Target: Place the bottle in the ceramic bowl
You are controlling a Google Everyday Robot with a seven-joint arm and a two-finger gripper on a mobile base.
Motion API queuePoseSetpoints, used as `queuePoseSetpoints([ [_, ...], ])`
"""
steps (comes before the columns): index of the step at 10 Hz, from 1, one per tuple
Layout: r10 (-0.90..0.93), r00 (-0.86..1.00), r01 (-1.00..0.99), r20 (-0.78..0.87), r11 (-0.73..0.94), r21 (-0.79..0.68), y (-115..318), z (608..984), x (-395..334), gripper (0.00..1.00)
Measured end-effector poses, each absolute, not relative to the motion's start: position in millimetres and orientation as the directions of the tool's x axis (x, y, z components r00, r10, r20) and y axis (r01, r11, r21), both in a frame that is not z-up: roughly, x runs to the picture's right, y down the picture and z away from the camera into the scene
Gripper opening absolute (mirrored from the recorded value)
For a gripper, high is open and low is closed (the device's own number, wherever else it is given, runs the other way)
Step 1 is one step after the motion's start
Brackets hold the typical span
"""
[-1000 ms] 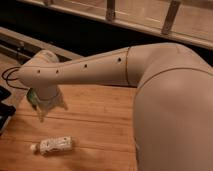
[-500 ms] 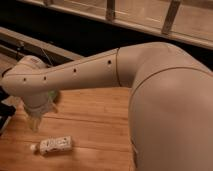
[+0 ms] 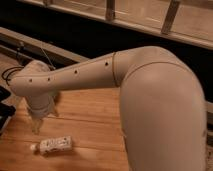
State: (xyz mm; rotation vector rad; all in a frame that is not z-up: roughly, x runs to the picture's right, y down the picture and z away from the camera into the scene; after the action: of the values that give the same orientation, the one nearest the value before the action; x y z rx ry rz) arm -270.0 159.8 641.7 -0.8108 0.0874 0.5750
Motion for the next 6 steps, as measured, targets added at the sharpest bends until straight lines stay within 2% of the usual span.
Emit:
queuePoseSetpoints([
  [2,0.407,0.869,-0.473,-0.28,0.524,-0.708,183.2,659.1,-277.2,0.65],
  [6,0.405,0.872,-0.469,-0.276,0.526,-0.71,183.6,659.6,-277.3,0.65],
])
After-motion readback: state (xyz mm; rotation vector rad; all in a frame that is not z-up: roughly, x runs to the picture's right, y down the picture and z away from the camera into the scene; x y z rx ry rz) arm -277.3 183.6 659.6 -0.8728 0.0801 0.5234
